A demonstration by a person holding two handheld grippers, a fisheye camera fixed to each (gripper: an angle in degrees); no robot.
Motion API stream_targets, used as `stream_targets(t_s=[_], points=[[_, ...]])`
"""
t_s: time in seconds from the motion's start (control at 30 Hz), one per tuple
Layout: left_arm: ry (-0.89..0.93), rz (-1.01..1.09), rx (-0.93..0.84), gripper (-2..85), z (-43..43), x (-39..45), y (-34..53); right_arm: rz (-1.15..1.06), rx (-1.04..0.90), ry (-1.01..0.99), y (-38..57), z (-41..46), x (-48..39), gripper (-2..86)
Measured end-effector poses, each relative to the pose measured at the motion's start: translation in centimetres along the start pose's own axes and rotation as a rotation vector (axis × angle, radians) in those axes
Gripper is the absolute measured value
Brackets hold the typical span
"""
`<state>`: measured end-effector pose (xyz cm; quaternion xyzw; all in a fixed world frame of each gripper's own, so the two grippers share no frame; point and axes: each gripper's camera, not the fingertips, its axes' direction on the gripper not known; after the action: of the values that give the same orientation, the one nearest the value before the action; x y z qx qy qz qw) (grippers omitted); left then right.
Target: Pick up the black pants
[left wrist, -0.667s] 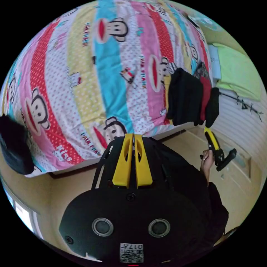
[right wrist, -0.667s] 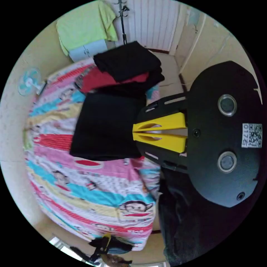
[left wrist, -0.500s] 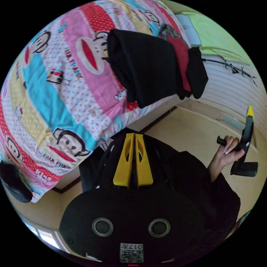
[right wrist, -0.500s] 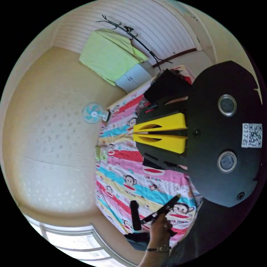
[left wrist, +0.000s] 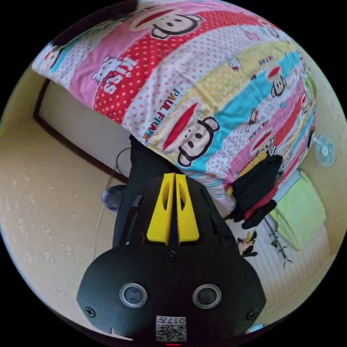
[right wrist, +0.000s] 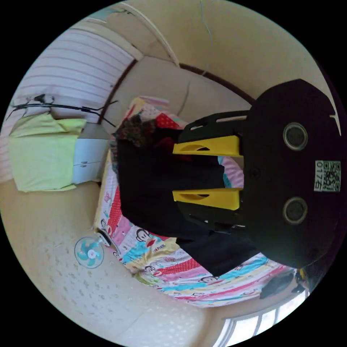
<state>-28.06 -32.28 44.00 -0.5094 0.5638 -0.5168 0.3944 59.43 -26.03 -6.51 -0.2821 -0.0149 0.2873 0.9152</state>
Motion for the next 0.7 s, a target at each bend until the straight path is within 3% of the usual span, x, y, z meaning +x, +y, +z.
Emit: stream_targets(t_s=[0.07,0.13,0.2,0.27,0.4,0.57,0.7], points=[[0.039,-0.044,0.026,-0.6,0.2,-2.2,1.6,0.122,-0.116,-0.252,-0.1,3.1,4.2,9.2],[0.03,-0.046,0.076,-0.6,0.1,-3.7,3.6,0.202,-0.084,-0.349,-0.1,1.3,6.0,7.5],[0.045,-0.016,0.109,-0.5,0.1,-4.3,4.9,0.089,0.058,-0.499,-0.3,-2.2,4.9,6.2],[0.069,0.008,0.15,-0.5,-0.2,-4.6,5.9,0.009,0.143,-0.831,-2.0,-5.5,1.1,5.3],[0.135,0.115,0.246,-0.5,-0.5,-3.6,7.9,-0.378,0.08,-0.988,-2.7,-10.5,-12.8,4.8],[0.153,0.324,0.308,-0.5,0.4,0.7,9.9,-0.834,-0.217,-1.427,8.2,-14.7,-31.2,3.1],[0.171,0.368,0.297,-0.5,1.8,1.5,10.5,-1.189,-0.621,-1.463,23.0,-14.0,-38.1,1.0]])
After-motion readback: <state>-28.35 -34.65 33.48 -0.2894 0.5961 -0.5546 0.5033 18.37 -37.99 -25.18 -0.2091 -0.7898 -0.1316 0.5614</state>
